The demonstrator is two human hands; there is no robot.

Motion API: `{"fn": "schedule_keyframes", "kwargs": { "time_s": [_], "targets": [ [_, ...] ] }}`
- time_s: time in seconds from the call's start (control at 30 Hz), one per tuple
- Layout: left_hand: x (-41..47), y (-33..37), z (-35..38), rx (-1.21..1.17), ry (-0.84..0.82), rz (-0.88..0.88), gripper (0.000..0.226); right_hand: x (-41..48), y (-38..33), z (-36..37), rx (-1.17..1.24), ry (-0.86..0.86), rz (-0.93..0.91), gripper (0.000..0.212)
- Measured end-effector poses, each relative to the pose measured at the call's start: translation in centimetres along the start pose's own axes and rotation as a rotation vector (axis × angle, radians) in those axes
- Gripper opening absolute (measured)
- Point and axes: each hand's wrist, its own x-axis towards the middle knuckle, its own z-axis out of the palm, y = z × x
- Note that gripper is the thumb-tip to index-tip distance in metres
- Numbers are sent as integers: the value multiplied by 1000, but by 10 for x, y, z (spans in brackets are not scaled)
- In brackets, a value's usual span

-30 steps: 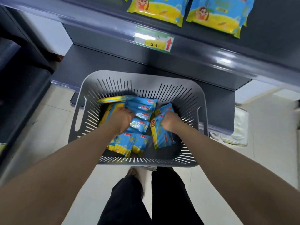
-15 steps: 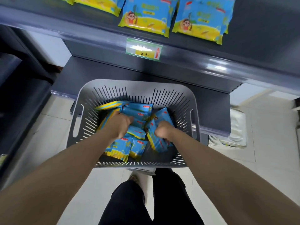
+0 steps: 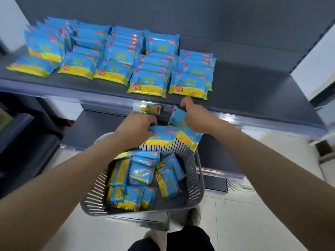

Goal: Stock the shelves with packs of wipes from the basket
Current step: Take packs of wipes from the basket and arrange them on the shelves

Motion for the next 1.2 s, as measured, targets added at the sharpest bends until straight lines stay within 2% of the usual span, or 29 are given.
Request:
{"fn": "schedule_keyframes", "kwargs": {
  "time_s": [0.17,0.3,0.43,0.63,0.7,0.8,0.97,1.1,1.2],
  "targets": [
    [34,44,-53,-213,101,53,16,5,33,-86,-54,182,-83,24],
    [74,74,-71,-269,158,62,14,20,74,-142,-74,260,-45,18],
    [122,105,-71,-299,167,86,12,42,122,-171,-88,244,16,30],
    [185,137,-53,-298,52,67,13,97,187,-197,-79,221,-18,61],
    [201,143,-48,-287,35,43,17,119,203,-200,-25,206,-8,57],
    [221,148,-43,-290,47,9,18,150,221,-199,54,227,3,40],
    [248,152,-35,-303,41,-37,17,186,243,-187,6,219,26,26],
    [268,154,-28,-273,14,-47,16,197,249,-187,-89,255,14,23],
    [284,157,-21,-219,-17,-61,20,200,253,-188,-153,276,-45,33]
  ]
}}
